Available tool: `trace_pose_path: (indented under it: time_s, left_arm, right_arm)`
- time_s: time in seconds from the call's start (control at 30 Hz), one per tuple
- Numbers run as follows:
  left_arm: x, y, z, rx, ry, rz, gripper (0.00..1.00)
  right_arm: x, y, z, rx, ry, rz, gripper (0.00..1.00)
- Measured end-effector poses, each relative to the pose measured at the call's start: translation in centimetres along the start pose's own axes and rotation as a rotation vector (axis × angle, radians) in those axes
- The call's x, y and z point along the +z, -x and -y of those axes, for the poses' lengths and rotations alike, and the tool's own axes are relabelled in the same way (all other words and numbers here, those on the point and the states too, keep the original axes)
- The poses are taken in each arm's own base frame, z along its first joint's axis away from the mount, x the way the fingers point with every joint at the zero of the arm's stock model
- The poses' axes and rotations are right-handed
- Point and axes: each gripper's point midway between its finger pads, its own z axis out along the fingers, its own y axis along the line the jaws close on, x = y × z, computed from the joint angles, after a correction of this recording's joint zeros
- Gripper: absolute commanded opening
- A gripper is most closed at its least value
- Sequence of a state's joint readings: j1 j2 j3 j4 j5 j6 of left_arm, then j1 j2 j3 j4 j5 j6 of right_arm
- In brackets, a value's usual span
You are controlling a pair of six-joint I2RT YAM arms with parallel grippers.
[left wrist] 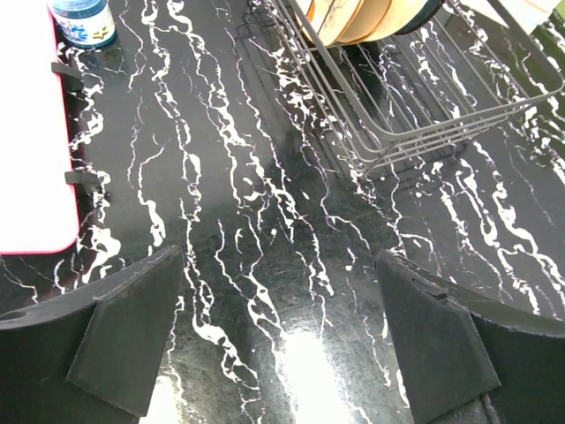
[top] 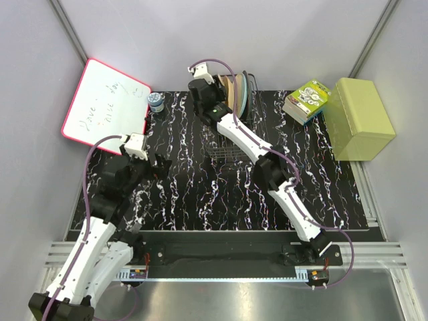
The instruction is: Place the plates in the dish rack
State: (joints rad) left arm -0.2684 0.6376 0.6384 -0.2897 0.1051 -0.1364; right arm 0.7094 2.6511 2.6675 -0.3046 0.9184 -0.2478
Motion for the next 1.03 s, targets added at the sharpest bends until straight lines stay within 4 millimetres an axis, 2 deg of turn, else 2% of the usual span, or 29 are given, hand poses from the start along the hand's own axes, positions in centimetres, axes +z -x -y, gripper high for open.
trace_pose_path:
  time_s: [0.07, 0.1, 0.13, 0.17, 0.27, 0.37, 0.43, 0.5, 0.6, 0.67, 0.73, 0.8, 0.93, 1.03]
  left_arm:
    - [0.0, 0.0, -0.1, 0.015, 0.002, 0.0, 0.99]
    - [0.0, 0.1, -0.2, 0.029, 0.008, 0.001, 0.99]
    - [0.0, 0.2, -0.4, 0.04, 0.015, 0.0, 0.99]
    - [0.1, 0.6, -0.6, 0.059, 0.026, 0.004, 0.99]
    - [0.4, 2.6, -1.3, 0.111, 0.062, 0.021, 0.99]
    - [0.9, 5.0, -2.1, 0.156, 0.112, 0.032, 0.99]
    - [1.4, 6.2, -2.5, 0.18, 0.137, 0.03, 0.99]
    - [1.7, 7.0, -2.8, 0.197, 0.153, 0.026, 0.99]
    - [2.5, 7.9, -3.2, 0.221, 0.17, 0.016, 0.99]
    - [3.0, 8.1, -3.4, 0.232, 0.18, 0.006, 0.99]
    - [3.7, 8.2, -3.7, 0.239, 0.188, -0.01, 0.99]
    - [4.5, 8.0, -3.9, 0.24, 0.192, -0.028, 0.99]
    - [6.1, 7.6, -4.3, 0.24, 0.199, -0.071, 0.99]
    - [7.2, 8.1, -4.6, 0.238, 0.204, -0.081, 0.99]
  right_arm:
    - [-1.4, 1.7, 1.0, -0.018, -0.012, 0.019, 0.66]
    - [-2.2, 2.6, 1.6, -0.025, -0.018, 0.027, 0.85]
    - [-3.1, 3.6, 2.5, -0.033, -0.022, 0.035, 0.94]
    - [-4.1, 4.7, 3.6, -0.039, -0.029, 0.044, 1.0]
    - [-7.1, 7.2, 7.7, -0.072, -0.041, 0.06, 1.0]
    - [-9.6, 7.8, 13.6, -0.075, -0.061, 0.059, 1.0]
    - [-10.2, 6.9, 18.4, -0.066, -0.098, 0.036, 1.0]
    - [-10.0, 5.4, 23.5, -0.041, -0.161, 0.004, 0.99]
    - [-9.1, 1.3, 30.7, -0.024, -0.264, -0.077, 1.0]
    - [-9.1, -1.6, 34.0, -0.023, -0.309, -0.135, 1.0]
    - [-9.7, -4.2, 35.5, -0.022, -0.313, -0.187, 1.0]
    - [-10.8, -5.6, 35.9, -0.003, -0.293, -0.216, 1.0]
    - [-13.0, -6.6, 36.1, 0.052, -0.258, -0.223, 1.0]
    - [-14.3, -7.7, 36.3, 0.08, -0.234, -0.232, 1.0]
